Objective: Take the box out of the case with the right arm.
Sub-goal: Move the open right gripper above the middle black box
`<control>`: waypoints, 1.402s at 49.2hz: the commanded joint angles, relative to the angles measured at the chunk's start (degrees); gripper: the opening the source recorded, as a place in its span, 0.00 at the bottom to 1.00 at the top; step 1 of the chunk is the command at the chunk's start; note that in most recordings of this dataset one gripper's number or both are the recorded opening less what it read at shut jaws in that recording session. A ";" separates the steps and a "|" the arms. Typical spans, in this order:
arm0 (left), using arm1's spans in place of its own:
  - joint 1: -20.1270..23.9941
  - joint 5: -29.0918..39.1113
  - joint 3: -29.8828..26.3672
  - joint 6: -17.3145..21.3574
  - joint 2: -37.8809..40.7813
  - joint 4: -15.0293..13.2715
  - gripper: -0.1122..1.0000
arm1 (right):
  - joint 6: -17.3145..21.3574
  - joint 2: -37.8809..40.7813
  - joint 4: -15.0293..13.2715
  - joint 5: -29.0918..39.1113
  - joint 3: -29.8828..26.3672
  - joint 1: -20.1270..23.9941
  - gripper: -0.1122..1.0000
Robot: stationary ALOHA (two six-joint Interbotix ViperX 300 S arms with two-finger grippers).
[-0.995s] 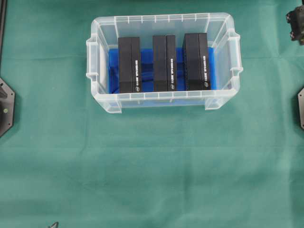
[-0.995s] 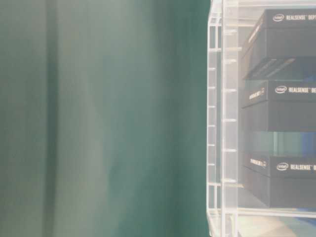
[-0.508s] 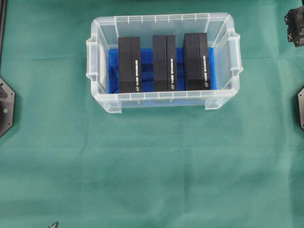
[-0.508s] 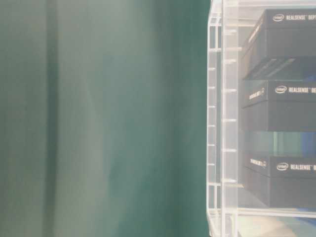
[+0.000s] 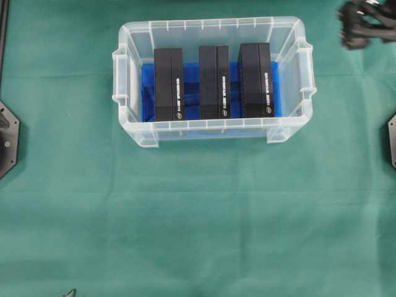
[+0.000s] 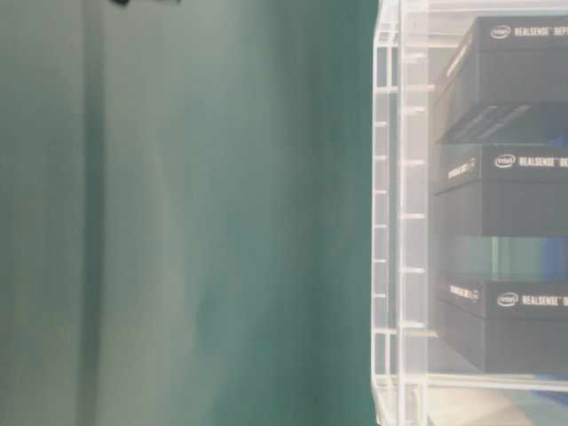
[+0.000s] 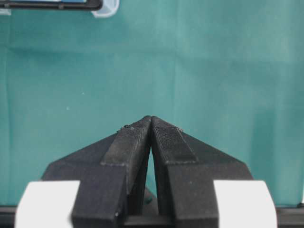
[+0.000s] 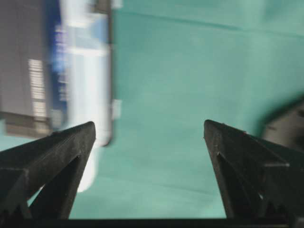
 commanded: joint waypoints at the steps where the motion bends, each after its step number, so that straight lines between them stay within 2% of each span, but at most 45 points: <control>1: -0.18 -0.09 -1.41 0.09 -0.09 0.18 0.10 | 0.70 3.69 0.09 -0.79 -4.66 1.58 0.96; 20: -0.18 0.18 -1.41 0.18 -0.35 0.18 0.10 | 1.32 22.15 0.00 -0.70 -23.99 6.94 0.96; 33: -0.18 0.26 -1.32 0.00 -0.53 0.18 0.10 | 1.23 29.62 0.09 -0.70 -32.17 8.70 0.96; 49: -0.18 0.62 -1.32 0.00 -0.53 0.18 0.10 | 1.05 33.57 0.09 -0.88 -36.74 9.40 0.96; 69: -0.18 0.62 -1.32 0.00 -0.53 0.18 0.10 | 0.70 33.93 0.62 -0.97 -36.83 9.58 0.96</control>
